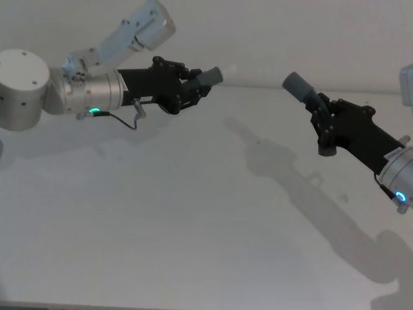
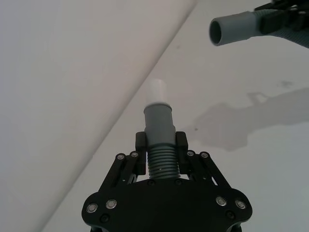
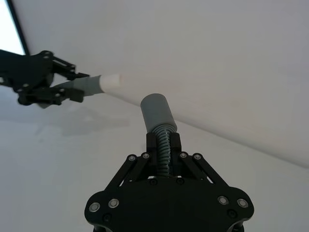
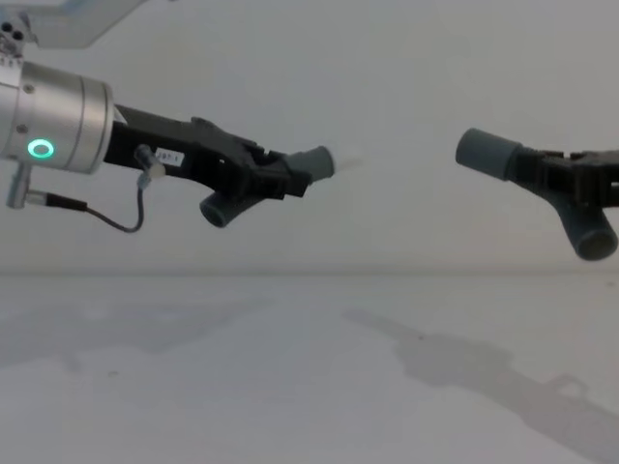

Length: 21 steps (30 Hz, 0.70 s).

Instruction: Use both hands to pick up one end of the pipe from the table, align the ends, and insert them.

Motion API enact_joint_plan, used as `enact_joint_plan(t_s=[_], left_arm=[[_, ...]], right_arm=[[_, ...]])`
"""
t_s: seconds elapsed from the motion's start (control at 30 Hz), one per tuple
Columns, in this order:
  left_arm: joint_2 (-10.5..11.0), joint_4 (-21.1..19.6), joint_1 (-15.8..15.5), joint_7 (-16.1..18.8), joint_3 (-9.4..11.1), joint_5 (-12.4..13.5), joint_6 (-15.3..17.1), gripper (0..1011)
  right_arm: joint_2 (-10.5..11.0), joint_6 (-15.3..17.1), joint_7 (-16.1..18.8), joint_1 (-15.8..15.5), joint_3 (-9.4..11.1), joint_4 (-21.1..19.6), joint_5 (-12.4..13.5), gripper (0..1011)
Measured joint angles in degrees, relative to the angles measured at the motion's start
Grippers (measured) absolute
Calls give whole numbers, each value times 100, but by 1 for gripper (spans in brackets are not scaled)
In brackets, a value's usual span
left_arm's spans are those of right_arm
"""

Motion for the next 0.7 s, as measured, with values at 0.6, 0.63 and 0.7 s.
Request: enact_joint_plan(t_s=[0.6,0.63,0.7], left_arm=[[296,165,-467,-1013,230,-81,-789,347],[302,178,-488,-1045,241,-84,-811,347],[310,198,-518,-1106,259,-91,-854,347]], right_arm=[[690,-12,1623,381,-1,299,760,155],[726,-8,1698,415,-7,339,798,156],[766,0,1838,458,-13,390,865,155]])
